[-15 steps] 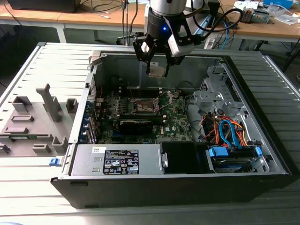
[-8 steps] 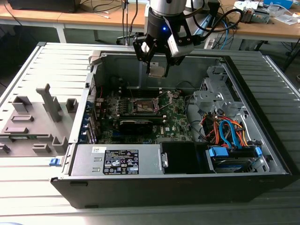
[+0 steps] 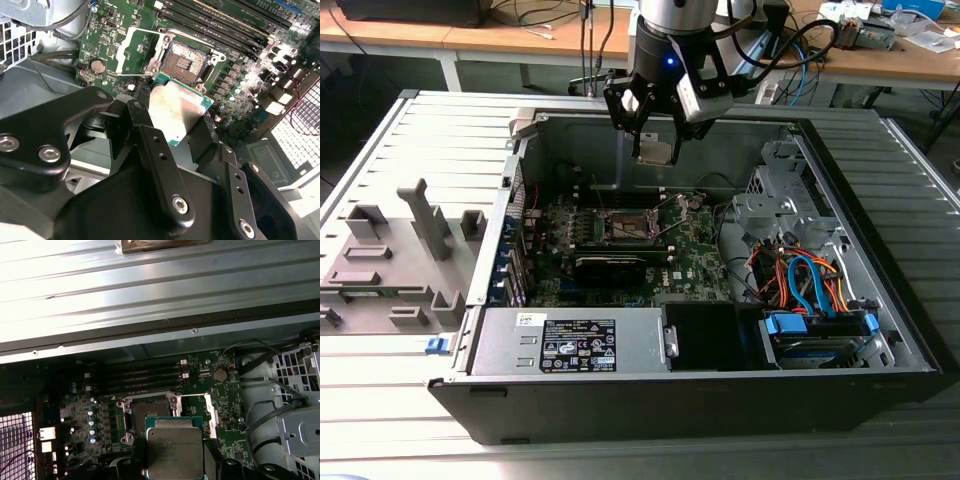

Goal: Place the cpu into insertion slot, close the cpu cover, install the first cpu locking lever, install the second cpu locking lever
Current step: 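Place the cpu into insertion slot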

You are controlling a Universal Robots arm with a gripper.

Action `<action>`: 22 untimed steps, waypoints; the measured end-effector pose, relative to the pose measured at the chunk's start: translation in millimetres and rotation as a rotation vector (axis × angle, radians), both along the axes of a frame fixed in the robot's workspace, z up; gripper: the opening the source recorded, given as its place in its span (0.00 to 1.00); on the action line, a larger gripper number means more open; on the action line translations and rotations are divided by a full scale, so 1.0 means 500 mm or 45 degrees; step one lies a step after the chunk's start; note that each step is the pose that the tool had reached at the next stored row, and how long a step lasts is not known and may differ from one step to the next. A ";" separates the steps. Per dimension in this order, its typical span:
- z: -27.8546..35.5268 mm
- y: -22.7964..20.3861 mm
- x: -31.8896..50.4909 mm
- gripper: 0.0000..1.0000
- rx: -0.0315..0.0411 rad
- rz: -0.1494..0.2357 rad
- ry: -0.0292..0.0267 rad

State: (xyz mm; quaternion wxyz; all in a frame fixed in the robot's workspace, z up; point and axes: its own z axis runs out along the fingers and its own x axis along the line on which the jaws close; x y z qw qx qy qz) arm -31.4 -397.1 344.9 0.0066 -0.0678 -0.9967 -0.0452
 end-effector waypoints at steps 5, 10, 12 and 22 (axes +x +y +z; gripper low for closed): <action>0.000 -0.0001 0.000 0.55 -0.0002 -0.012 0.0000; 0.000 -0.0001 0.000 0.55 -0.0003 -0.024 0.0001; 0.000 -0.0001 0.000 0.55 -0.0003 -0.028 0.0000; 0.000 -0.0002 0.000 0.55 -0.0004 -0.057 0.0000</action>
